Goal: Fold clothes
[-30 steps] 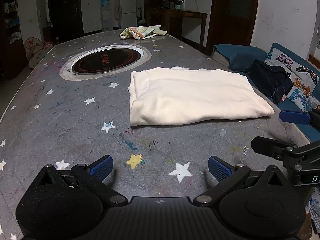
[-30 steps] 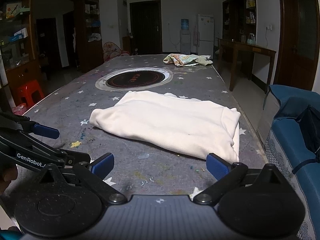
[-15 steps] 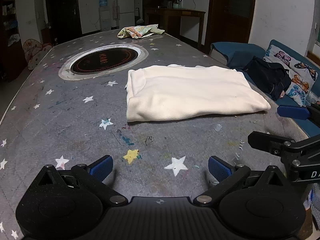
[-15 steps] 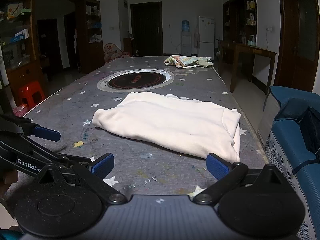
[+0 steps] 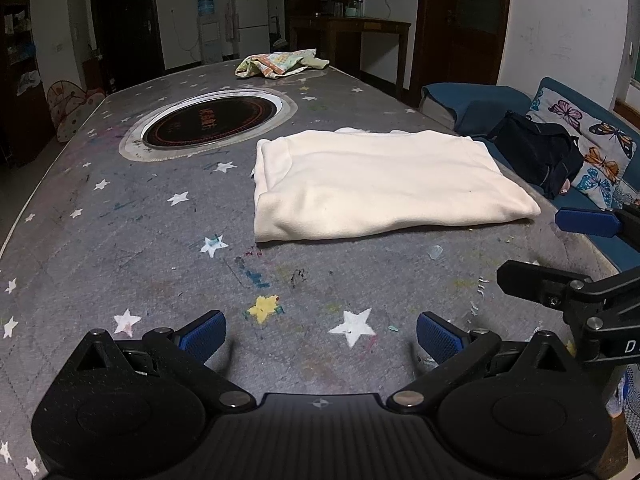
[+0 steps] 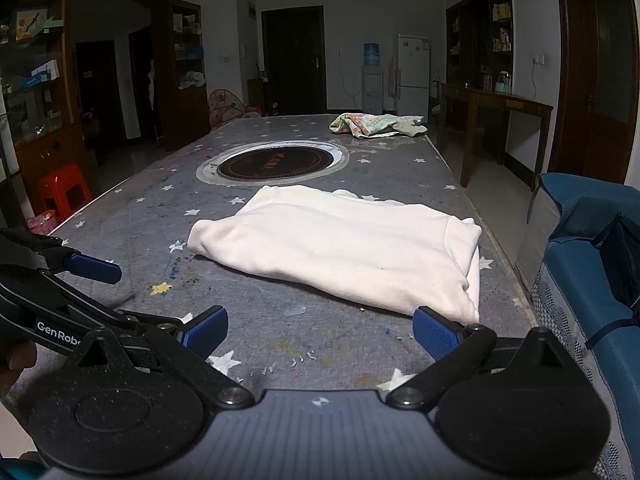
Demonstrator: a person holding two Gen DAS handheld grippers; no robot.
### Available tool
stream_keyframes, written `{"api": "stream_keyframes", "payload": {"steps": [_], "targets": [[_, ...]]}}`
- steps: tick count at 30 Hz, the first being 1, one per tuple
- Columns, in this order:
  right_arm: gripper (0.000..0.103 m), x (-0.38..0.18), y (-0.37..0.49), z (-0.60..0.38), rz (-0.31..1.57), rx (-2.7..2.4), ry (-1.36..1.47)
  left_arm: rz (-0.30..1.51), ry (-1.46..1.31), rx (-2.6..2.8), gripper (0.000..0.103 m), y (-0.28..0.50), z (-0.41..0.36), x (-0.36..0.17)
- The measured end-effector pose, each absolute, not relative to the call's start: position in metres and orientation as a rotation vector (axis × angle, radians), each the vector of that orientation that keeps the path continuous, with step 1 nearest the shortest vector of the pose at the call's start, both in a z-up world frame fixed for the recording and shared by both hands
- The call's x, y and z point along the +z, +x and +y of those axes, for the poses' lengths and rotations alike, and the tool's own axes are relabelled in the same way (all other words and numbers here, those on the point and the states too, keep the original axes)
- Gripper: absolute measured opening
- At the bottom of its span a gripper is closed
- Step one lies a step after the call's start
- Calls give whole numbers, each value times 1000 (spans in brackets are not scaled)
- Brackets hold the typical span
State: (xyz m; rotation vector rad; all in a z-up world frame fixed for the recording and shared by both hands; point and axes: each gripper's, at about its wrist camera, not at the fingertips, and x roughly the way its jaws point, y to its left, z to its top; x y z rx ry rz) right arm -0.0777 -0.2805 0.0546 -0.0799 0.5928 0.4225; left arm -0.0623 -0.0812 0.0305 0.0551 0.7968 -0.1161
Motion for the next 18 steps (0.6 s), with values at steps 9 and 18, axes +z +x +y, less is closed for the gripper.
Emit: {"api": "stream_keyframes", "payload": {"steps": [9, 18], "targets": [[100, 54, -78, -279, 594, 428, -82, 798, 46, -115, 103, -63, -80, 30], [100, 54, -79, -278, 594, 429, -80, 801, 34, -116, 103, -62, -79, 30]]}}
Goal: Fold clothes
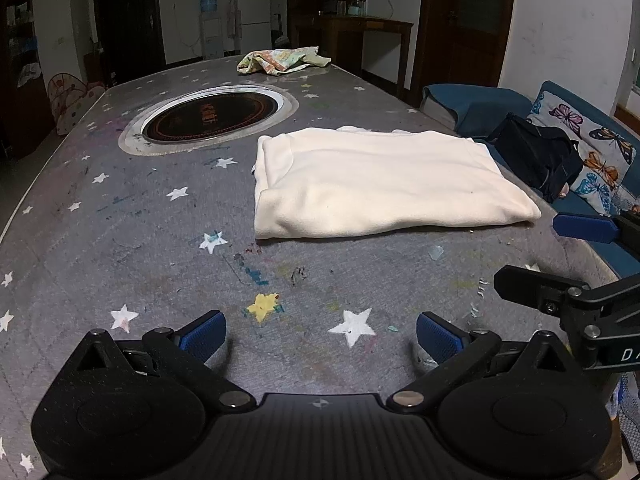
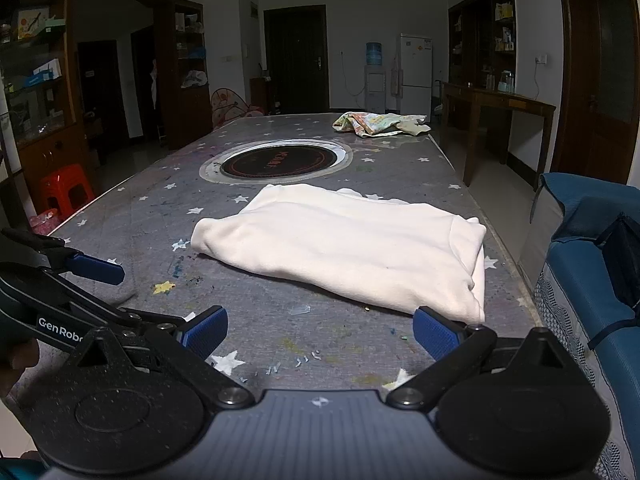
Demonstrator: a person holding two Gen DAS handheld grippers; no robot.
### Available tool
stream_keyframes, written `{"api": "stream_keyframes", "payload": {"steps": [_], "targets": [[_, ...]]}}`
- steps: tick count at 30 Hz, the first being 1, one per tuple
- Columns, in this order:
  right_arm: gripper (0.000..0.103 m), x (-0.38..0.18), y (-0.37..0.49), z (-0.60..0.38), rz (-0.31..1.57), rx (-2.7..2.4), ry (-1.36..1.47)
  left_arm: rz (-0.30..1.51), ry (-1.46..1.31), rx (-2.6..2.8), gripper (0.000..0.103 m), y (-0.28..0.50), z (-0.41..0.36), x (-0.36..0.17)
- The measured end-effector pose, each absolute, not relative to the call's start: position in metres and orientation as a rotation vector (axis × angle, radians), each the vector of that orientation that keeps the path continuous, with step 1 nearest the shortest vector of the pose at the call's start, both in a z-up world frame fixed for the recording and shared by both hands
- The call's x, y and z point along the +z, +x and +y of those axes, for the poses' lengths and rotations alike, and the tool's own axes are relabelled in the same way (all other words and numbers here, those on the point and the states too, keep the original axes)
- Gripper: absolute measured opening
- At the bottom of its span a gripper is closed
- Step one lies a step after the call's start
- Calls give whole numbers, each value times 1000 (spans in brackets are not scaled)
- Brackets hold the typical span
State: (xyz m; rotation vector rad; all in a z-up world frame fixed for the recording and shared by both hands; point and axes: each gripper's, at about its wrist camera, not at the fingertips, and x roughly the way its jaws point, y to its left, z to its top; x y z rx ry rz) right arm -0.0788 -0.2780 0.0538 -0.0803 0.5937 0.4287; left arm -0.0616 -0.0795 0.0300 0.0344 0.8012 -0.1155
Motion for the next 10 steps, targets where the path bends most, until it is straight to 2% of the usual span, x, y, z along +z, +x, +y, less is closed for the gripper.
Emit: {"api": "stream_keyframes", "payload": {"steps": [10], "targets": [[101, 53, -77, -279, 599, 428, -77, 801, 60, -103, 103, -59, -81, 28]]}}
